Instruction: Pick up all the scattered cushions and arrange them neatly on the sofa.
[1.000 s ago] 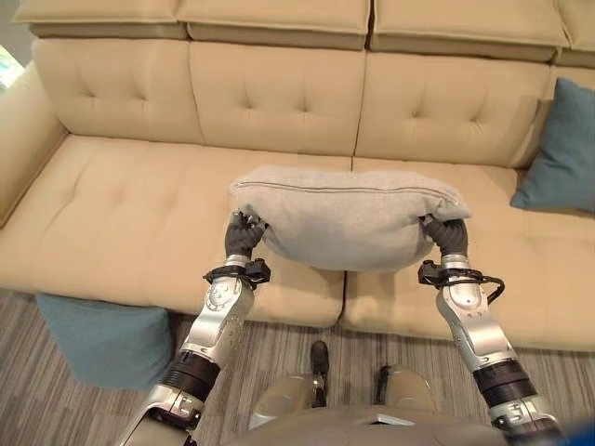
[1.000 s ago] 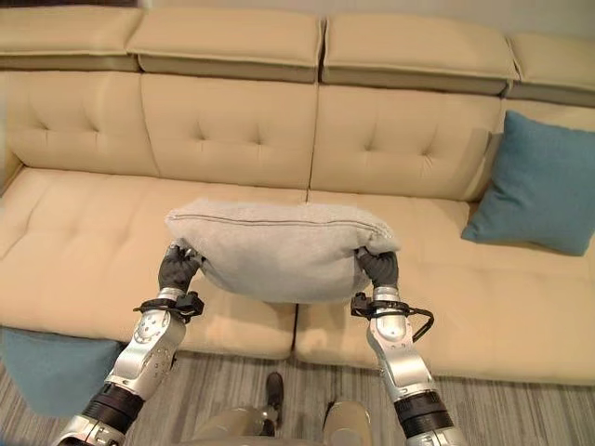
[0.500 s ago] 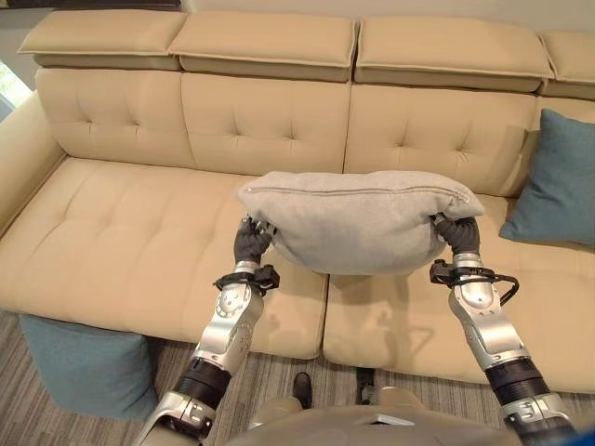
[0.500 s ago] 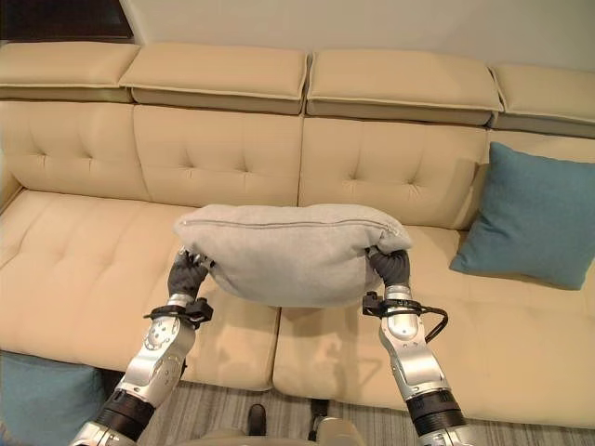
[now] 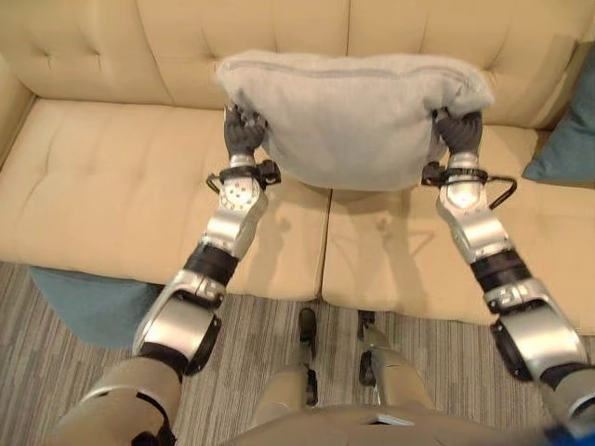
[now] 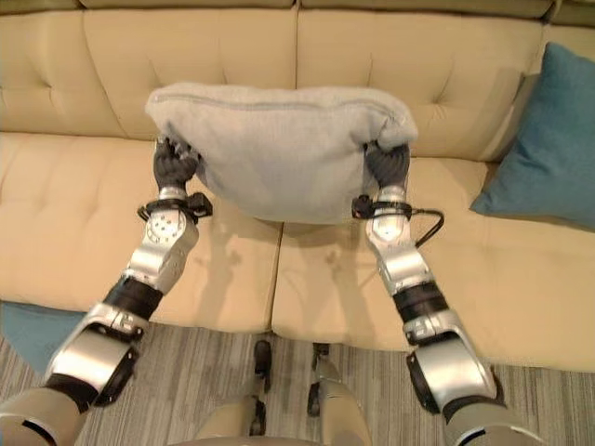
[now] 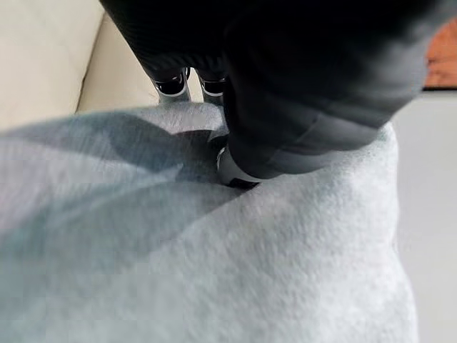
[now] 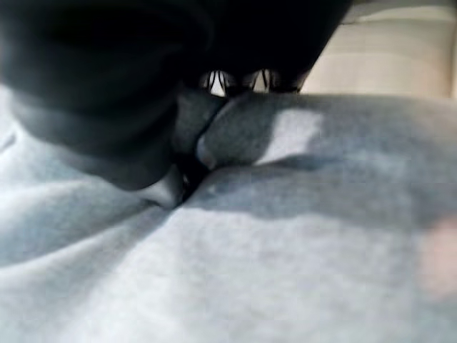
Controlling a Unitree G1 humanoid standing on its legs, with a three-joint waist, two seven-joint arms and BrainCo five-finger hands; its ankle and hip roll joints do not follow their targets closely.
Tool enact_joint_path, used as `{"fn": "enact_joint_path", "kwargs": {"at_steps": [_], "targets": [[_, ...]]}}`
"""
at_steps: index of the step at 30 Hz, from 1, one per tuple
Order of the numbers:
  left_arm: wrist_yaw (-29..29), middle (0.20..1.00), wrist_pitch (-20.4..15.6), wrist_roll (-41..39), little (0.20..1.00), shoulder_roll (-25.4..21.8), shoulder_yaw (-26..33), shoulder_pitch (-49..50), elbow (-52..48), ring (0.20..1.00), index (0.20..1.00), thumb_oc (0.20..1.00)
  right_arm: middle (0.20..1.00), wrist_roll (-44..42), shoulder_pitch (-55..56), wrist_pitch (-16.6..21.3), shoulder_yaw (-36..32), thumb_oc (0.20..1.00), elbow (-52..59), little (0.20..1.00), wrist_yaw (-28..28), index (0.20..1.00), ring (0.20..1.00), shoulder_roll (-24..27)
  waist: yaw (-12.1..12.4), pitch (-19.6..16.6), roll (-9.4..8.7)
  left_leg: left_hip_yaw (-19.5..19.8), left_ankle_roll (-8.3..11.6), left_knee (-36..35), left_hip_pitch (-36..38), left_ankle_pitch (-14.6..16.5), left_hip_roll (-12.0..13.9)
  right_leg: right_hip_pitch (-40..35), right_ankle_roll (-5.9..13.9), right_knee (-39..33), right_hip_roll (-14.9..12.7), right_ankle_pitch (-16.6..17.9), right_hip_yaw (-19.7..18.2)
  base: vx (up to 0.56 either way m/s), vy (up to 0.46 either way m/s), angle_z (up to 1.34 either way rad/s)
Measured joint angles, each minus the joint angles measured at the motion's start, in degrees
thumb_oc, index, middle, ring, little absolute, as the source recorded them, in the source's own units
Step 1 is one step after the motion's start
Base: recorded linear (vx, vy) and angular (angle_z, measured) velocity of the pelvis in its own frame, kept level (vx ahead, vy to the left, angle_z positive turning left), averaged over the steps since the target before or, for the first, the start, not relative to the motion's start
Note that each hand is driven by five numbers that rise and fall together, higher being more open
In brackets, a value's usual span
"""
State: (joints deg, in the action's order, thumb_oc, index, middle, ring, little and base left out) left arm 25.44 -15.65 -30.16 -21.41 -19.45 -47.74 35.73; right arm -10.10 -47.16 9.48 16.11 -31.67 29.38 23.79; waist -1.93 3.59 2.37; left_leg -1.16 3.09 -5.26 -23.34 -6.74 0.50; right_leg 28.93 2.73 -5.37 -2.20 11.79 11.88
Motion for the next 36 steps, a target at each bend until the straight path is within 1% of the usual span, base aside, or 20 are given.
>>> {"fn": "enact_joint_path", "kwargs": {"at_steps": [2,5,11,16,19,20,21,22,23,24,26,27,28,29,30,31,32,33,34,36], "targets": [[0.1,0.2,-0.6,-0.1,0.2,-0.2,-1.0,-1.8,1.2,0.2,0.2,0.2,0.2,-0.1,-2.8,0.0,1.0,0.2,-1.0,0.2,0.8,0.2,0.2,1.0,0.0,-0.2,0.28,-0.1,0.1,0.0,-1.8,-0.1,0.1,1.9,-0.21,0.0,0.1,0.2,0.0,0.01,0.008,-0.02],[0.1,0.2,-0.6,-0.5,0.2,-0.3,-2.0,-2.1,3.6,0.2,0.2,0.2,0.2,-0.7,-2.8,0.0,2.4,0.2,-1.9,0.2,1.1,0.2,0.2,1.5,0.2,-0.2,0.29,-0.8,0.11,0.0,-2.1,-0.1,-0.1,2.3,-0.22,0.0,0.0,0.2,-0.1,0.02,0.01,-0.06],[0.1,0.2,-0.6,-0.5,0.2,-0.3,-2.6,-2.1,3.6,0.2,0.2,0.2,0.2,-2.2,-2.6,0.0,2.4,0.2,-1.9,0.2,1.1,0.2,0.2,1.5,1.4,-0.2,0.29,-0.8,0.12,0.0,-3.5,-0.1,-0.1,3.5,-0.22,0.0,-0.1,0.2,0.0,0.01,0.002,0.02],[0.1,0.2,-0.6,-0.5,0.2,-0.8,-3.4,-2.7,3.6,0.2,0.2,0.2,0.2,-2.3,-2.6,0.0,2.5,0.2,-4.2,0.2,1.1,0.2,0.2,1.2,1.2,-0.2,0.28,-0.5,0.16,0.0,-4.2,-0.1,-0.1,4.1,0.01,0.0,-0.1,0.0,-0.1,0.01,-0.004,0.03],[0.1,0.2,-0.6,-0.4,0.2,-1.4,-3.8,-2.8,3.7,0.2,0.2,0.2,0.2,-2.3,-2.5,0.0,2.6,0.2,-4.2,0.2,1.1,0.2,0.2,0.8,1.1,-0.2,0.28,-0.6,0.18,0.0,-5.4,-0.2,0.0,5.3,-0.19,0.0,0.0,0.2,-0.1,0.0,0.0,0.0],[0.1,0.514,-0.7,-0.1,0.514,-1.6,-4.2,-3.2,4.2,0.514,0.514,0.514,0.2,-2.3,-2.5,0.1,2.5,0.2,-4.3,0.2,1.1,0.2,0.2,0.9,1.1,-0.2,0.28,-0.6,0.23,0.0,-5.6,-0.2,0.0,5.6,-0.29,0.0,0.0,0.3,-0.1,0.0,0.0,0.0],[0.0,1.0,-0.7,0.4,1.0,-2.1,-6.0,-5.5,7.5,1.0,1.0,1.0,0.2,-2.3,-2.8,0.3,2.6,0.2,-5.2,0.2,1.1,0.2,0.2,0.9,1.1,-0.2,0.28,-0.6,0.23,0.0,-5.9,-0.2,0.0,5.8,-0.34,0.0,0.0,0.3,-0.1,0.0,0.0,0.0],[0.0,1.0,-0.7,0.6,1.0,-2.4,-7.3,-7.5,9.9,1.0,1.0,1.0,0.407,-2.2,-3.0,0.4,2.7,0.407,-6.0,0.407,1.2,0.407,0.407,0.9,1.1,-0.2,0.28,-0.6,0.23,0.0,-6.0,-0.2,0.0,5.9,-0.34,0.0,0.0,0.3,-0.1,0.0,0.0,0.0],[-0.1,1.0,-0.3,1.7,1.0,-2.8,-8.7,-10.1,12.6,1.0,1.0,1.0,1.0,-2.2,-4.1,0.8,3.1,1.0,-7.6,1.0,1.3,1.0,1.0,0.9,0.9,-0.2,0.26,-0.6,0.23,0.0,-6.3,-0.2,-0.1,6.2,-0.34,0.0,-0.1,0.3,-0.1,0.0,0.0,0.0],[-0.1,1.0,0.4,2.7,1.0,-4.3,-9.9,-13.8,14.8,1.0,1.0,1.0,1.0,-2.1,-7.2,0.9,4.2,1.0,-9.9,1.0,1.5,1.0,1.0,1.4,0.4,-0.3,0.26,-0.6,0.16,0.0,-7.4,-0.4,-0.1,7.3,-0.29,0.0,-0.1,0.6,-0.1,0.0,0.0,0.0],[-0.2,1.0,1.4,3.2,1.0,-6.4,-10.4,-17.9,15.7,1.0,1.0,1.0,1.0,-1.0,-11.3,0.8,6.0,1.0,-12.1,1.0,2.4,1.0,1.0,3.6,-0.1,-0.3,0.26,-0.6,0.17,0.1,-8.7,-0.7,-0.1,8.6,-0.31,0.0,-0.2,0.9,-0.1,0.0,0.0,0.0],[-0.4,1.0,1.8,5.1,1.0,-7.6,-11.7,-20.6,18.1,1.0,1.0,1.0,1.0,0.4,-14.8,-0.3,8.6,1.0,-15.6,1.0,3.0,1.0,1.0,7.1,-0.1,-0.3,0.26,-0.7,0.17,0.2,-8.7,-0.7,-0.1,8.6,-0.36,0.0,-0.2,0.9,0.0,0.0,0.0,0.0],[-0.6,1.0,1.9,6.8,1.0,-9.0,-12.1,-22.5,20.1,1.0,1.0,1.0,1.0,4.9,-19.1,-1.2,9.9,1.0,-19.2,1.0,3.6,1.0,1.0,10.4,-0.1,-0.3,0.28,-0.8,0.17,0.1,-8.7,-0.7,-0.1,8.6,-0.37,0.0,-0.2,0.9,-0.1,0.0,0.0,0.0],[-0.5,1.0,1.9,8.5,1.0,-12.1,-12.1,-25.2,22.8,1.0,1.0,1.0,1.0,8.9,-26.1,-3.1,12.6,1.0,-25.1,1.0,5.1,1.0,1.0,15.7,0.0,-0.3,0.28,-0.9,0.17,0.1,-8.7,-0.7,-0.1,8.6,-0.39,0.0,-0.2,0.9,0.0,0.0,0.0,0.0],[-0.5,1.0,1.7,8.9,1.0,-13.5,-12.1,-26.0,23.7,1.0,1.0,1.0,1.0,9.5,-28.4,-3.5,13.0,1.0,-27.0,1.0,5.7,1.0,1.0,17.0,0.0,-0.3,0.28,-0.8,0.17,0.2,-8.7,-0.7,-0.1,8.5,-0.42,0.1,-0.2,1.0,0.0,0.0,0.0,0.0],[-0.4,1.0,1.5,8.9,1.0,-13.6,-12.1,-28.1,27.6,1.0,1.0,1.0,1.0,10.7,-33.0,-4.5,15.6,1.0,-33.6,1.0,6.5,1.0,1.0,18.2,0.2,-0.3,0.27,-0.8,0.18,0.3,-8.7,-0.7,-0.1,8.5,-0.67,0.1,-0.2,1.2,0.1,0.0,-0.014,0.03],[-0.3,1.0,1.7,8.5,1.0,-13.1,-12.1,-30.6,31.7,1.0,1.0,1.0,1.0,11.0,-37.8,-6.9,20.0,1.0,-40.8,1.0,6.5,1.0,1.0,20.0,0.9,-0.2,0.26,-0.7,0.18,0.4,-8.7,-0.7,-0.1,8.5,-0.68,0.2,-0.2,1.2,0.4,0.01,-0.008,0.06],[-0.1,1.0,1.8,8.3,1.0,-13.2,-12.0,-30.8,31.5,1.0,1.0,1.0,1.0,10.8,-38.4,-7.9,20.7,1.0,-40.6,1.0,6.7,1.0,1.0,22.1,1.1,-0.3,0.23,-0.4,0.18,0.4,-8.7,-0.7,0.0,8.4,-0.68,0.5,-0.2,1.2,0.5,0.01,-0.012,0.09],[-0.1,1.0,1.8,8.3,1.0,-13.2,-12.0,-30.7,30.8,1.0,1.0,1.0,1.0,9.9,-38.3,-8.2,19.6,1.0,-39.1,1.0,6.7,1.0,1.0,23.1,1.0,-0.3,0.23,0.1,0.18,0.4,-8.6,-0.7,0.1,8.4,-0.67,0.8,-0.2,1.1,0.7,0.02,-0.022,0.11],[-0.3,1.0,1.8,8.2,1.0,-12.8,-12.0,-29.7,29.8,1.0,1.0,1.0,1.0,8.4,-37.0,-8.5,19.1,1.0,-35.1,1.0,6.7,1.0,1.0,23.6,0.5,-0.3,0.13,0.3,0.18,0.4,-8.6,-0.7,0.0,8.4,-0.63,1.3,-0.3,1.1,0.8,0.01,-0.023,0.08]]}}
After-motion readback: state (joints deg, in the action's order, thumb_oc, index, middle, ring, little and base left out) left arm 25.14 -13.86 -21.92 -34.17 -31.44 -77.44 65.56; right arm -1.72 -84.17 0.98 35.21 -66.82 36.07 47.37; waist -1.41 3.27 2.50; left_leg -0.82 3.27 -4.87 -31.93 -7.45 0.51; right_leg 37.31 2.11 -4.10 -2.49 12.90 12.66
